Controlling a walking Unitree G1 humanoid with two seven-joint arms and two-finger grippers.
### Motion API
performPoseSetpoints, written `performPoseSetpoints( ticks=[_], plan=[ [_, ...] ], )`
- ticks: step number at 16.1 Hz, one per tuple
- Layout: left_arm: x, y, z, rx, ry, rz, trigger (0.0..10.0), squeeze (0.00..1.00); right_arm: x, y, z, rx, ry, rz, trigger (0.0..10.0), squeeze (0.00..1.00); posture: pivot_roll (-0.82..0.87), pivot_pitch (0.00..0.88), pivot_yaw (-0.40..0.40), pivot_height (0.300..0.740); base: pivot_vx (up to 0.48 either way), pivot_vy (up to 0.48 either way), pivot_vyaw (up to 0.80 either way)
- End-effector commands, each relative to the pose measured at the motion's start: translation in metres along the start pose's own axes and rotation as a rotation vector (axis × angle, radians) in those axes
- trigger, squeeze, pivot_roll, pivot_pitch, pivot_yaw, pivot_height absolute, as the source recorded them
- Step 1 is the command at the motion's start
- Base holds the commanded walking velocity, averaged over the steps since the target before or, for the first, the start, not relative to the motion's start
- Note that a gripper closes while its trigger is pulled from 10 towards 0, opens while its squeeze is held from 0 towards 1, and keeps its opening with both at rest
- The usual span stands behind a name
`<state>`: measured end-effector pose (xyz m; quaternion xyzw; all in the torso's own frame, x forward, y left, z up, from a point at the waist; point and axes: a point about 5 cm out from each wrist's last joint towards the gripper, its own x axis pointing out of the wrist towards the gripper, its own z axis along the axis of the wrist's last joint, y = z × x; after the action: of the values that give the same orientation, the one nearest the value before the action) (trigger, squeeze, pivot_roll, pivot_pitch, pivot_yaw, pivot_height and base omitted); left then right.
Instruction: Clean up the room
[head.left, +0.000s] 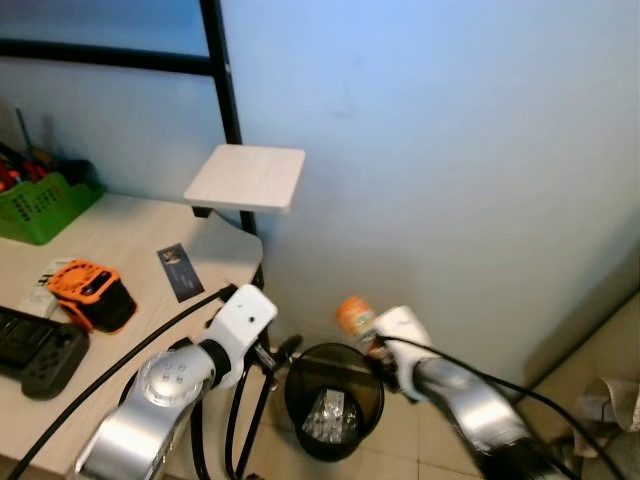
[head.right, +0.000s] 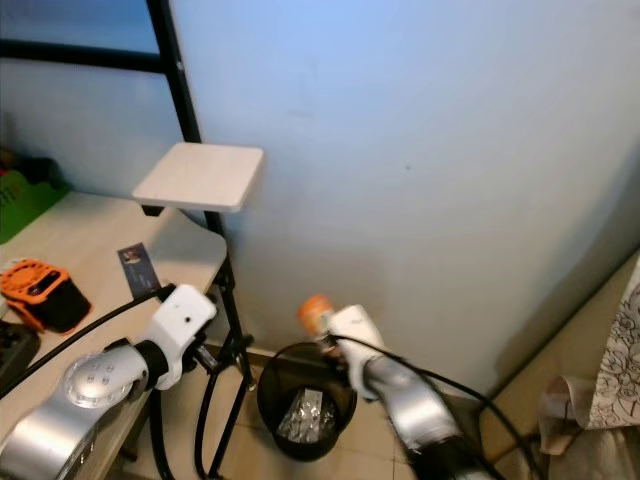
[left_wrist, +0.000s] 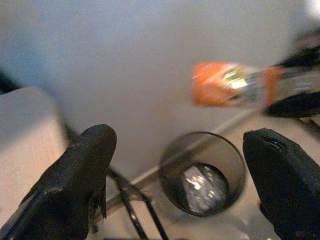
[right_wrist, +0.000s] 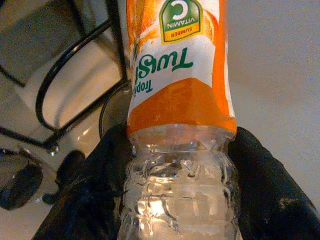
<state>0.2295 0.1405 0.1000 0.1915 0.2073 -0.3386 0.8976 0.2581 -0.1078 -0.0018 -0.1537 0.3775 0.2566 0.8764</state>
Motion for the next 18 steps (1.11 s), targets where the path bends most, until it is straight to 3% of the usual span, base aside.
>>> performPoseSetpoints(
  ticks=[1,6,11,12,13,14,18],
  plan=[
    [0.001,0.001,-0.004,0.036,0.043,-0.072,10.0,1.00,0.009,-0.003,0.005,-0.044,0.014,-0.028,10.0,0.00,0.03,0.000,0.015,0.740,0.000,0.000,0.00],
    [0.003,0.004,-0.001,0.080,0.108,-0.264,10.0,1.00,0.028,-0.003,0.021,-0.058,0.048,-0.096,10.0,0.00,0.05,0.000,0.019,0.740,0.000,0.000,0.00],
    [0.002,0.013,0.001,0.106,0.130,-0.273,10.0,1.00,0.031,-0.005,0.027,-0.071,0.054,-0.153,10.0,0.00,0.06,0.000,0.020,0.740,0.000,0.000,0.00],
    [0.001,0.013,0.002,0.113,0.129,-0.271,10.0,1.00,0.031,-0.004,0.027,-0.063,0.054,-0.155,10.0,0.09,0.06,0.000,0.022,0.740,0.000,0.000,0.00],
    [0.000,0.014,0.003,0.113,0.127,-0.273,10.0,1.00,0.032,-0.004,0.028,-0.048,0.053,-0.151,10.0,0.95,0.06,0.000,0.021,0.740,0.000,0.000,0.00],
    [0.000,0.014,0.004,0.114,0.126,-0.274,10.0,1.00,0.032,-0.004,0.028,-0.045,0.052,-0.153,10.0,1.00,0.06,0.000,0.021,0.740,0.000,0.000,0.00],
    [0.000,0.018,0.005,0.120,0.124,-0.265,10.0,1.00,0.033,-0.001,0.028,-0.034,0.051,-0.148,10.0,1.00,0.06,0.000,0.020,0.740,0.000,0.000,0.00]
  ],
)
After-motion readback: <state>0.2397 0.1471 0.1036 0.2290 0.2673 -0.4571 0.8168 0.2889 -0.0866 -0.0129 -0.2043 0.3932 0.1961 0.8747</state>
